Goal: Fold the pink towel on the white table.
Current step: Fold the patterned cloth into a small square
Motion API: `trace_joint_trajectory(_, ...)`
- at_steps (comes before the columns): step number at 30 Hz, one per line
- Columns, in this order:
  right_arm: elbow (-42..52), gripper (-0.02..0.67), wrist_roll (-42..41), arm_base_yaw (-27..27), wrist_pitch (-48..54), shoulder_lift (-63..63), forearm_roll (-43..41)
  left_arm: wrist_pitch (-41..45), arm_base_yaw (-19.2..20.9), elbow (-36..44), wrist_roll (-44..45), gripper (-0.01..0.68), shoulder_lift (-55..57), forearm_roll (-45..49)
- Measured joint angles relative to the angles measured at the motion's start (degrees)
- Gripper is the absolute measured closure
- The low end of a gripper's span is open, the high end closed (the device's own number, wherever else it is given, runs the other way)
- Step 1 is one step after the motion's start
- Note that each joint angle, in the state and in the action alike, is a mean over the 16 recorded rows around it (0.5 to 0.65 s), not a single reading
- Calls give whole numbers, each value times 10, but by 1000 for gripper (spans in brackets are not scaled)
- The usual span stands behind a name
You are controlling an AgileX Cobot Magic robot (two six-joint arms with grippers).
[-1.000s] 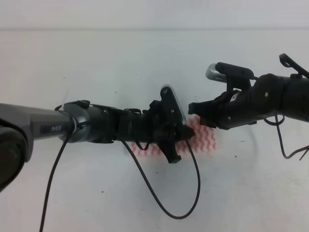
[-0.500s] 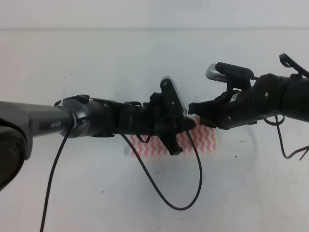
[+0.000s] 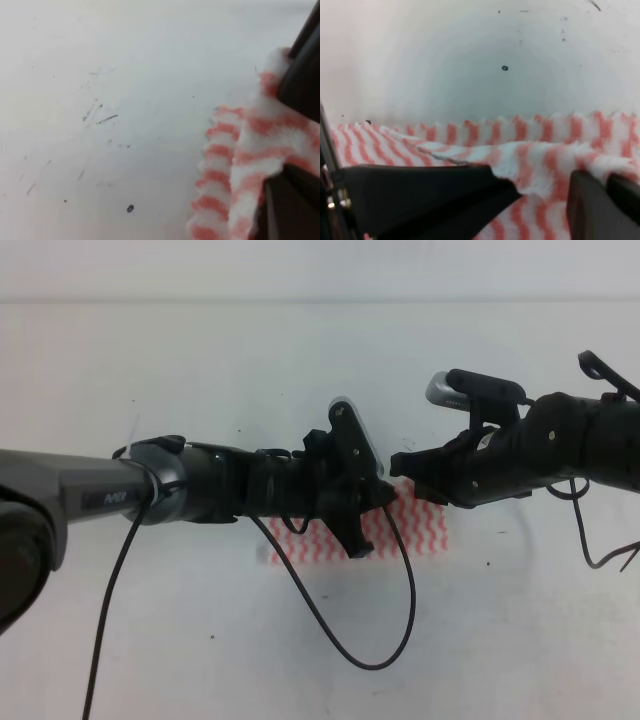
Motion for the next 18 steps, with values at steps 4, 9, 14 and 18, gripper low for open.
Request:
trace_joint_trajectory(4,0,662,0,0,0,0,0,-2,0,0,0,678,0,0)
trace_joint_trajectory(9,0,635,0,0,0,0,0,-8,0,0,1,678,1,1)
trace_joint_trajectory(14,0,568,0,0,-1,0,0,-12,0,0,2,678,0,1)
trace_joint_trajectory(18,0,507,0,0,-5,0,0,-15,0,0,3,678,0,1)
